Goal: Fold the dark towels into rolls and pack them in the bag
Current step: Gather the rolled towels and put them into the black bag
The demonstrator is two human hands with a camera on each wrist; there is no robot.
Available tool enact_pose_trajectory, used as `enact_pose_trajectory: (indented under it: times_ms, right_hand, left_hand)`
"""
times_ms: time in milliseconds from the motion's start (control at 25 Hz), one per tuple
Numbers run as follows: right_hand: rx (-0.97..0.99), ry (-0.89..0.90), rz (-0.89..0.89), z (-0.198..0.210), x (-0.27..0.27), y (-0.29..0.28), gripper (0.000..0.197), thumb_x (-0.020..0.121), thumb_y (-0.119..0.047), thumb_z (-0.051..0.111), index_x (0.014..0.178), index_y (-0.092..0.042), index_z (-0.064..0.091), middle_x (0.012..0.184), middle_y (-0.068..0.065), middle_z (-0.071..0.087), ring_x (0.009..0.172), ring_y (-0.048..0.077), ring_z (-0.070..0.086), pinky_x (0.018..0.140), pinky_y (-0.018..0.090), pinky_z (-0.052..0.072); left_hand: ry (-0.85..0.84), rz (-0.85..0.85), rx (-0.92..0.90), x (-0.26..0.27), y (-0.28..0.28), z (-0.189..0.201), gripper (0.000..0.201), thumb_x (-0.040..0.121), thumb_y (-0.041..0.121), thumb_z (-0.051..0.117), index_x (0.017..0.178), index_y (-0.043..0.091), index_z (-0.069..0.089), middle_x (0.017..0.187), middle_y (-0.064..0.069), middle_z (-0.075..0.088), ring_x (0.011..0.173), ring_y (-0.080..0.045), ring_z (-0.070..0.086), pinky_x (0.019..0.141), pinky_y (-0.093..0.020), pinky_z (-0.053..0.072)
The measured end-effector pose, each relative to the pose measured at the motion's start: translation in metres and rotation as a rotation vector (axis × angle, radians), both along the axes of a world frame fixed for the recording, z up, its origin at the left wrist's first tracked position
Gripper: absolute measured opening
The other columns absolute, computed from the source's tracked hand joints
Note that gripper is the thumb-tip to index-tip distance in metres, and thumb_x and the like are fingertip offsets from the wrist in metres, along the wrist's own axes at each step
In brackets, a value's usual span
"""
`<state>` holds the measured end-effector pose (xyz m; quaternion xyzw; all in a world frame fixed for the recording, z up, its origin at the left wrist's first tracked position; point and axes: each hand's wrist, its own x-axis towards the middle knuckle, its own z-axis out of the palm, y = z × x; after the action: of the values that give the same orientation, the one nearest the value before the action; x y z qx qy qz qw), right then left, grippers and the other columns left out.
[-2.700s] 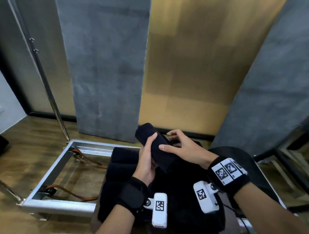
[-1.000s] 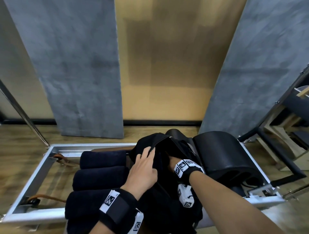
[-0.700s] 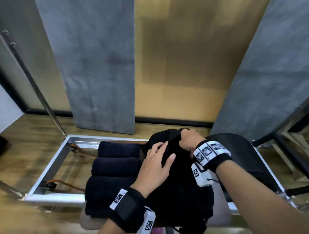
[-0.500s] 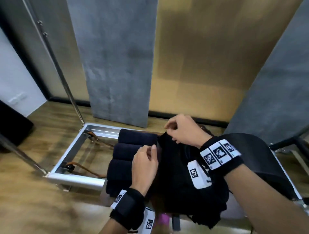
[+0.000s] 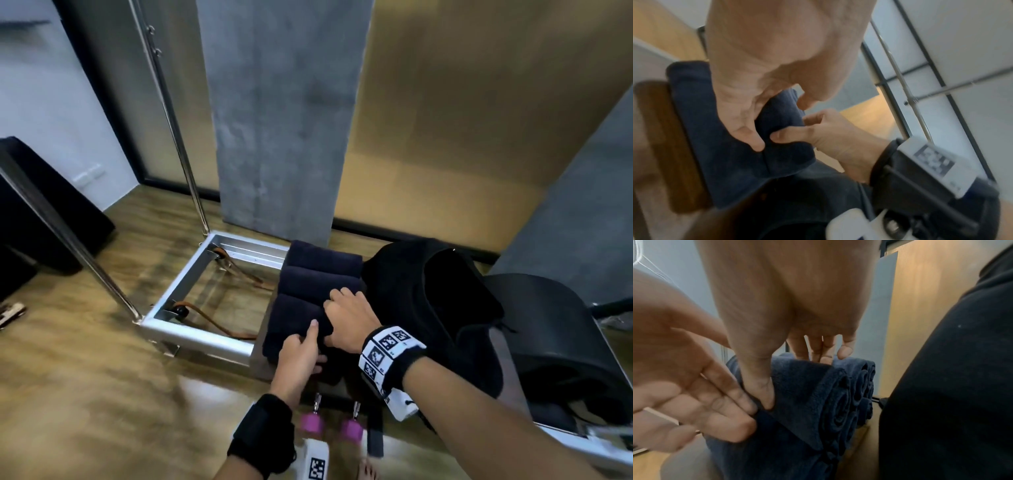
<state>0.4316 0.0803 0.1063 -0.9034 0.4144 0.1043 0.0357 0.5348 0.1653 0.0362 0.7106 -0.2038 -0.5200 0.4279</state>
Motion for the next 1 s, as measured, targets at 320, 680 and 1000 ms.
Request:
enact_pose_trajectory:
  times_ms: [320,680,1000]
  right_hand:
    - [0.271,-0.424,-0.104,0.040,-0.016,0.012,0.041,0.064,-0.054,0.078,0.073,-0.017,0.065,0.080,-0.004,0.065,0.077,0.017,0.061,0.074,0.045,0.053]
    - [0.349,-0.780,-0.328,0.015,-0.044,-0.005,0.043,0.080,-0.040,0.086,0.092,-0.014,0.054,0.091,0.001,0.069,0.085,0.021,0.066,0.078,0.043,0.054]
    - [0.437,-0.954,-0.398,-0.023,-0.035,-0.007,0.034,0.083,-0.033,0.085,0.091,-0.012,0.060,0.087,0.004,0.071,0.085,0.023,0.069,0.081,0.047,0.057]
  left_hand:
    - [0.428,0.307,-0.295,-0.003,0.005,0.042,0.062,0.085,0.064,0.076,0.130,0.022,0.067,0.112,-0.007,0.080,0.101,-0.027,0.079,0.078,-0.041,0.065]
    - [-0.189,0.530,-0.086,-0.005,0.031,0.011,0.092,0.076,0.100,0.046,0.148,0.043,0.048,0.154,-0.002,0.046,0.143,-0.033,0.044,0.115,-0.053,0.036]
    - [-0.301,0.470,0.216,-0.025,0.020,-0.045,0.069,0.089,0.062,0.072,0.150,0.041,0.048,0.160,0.005,0.024,0.146,-0.031,0.019,0.115,-0.064,0.025]
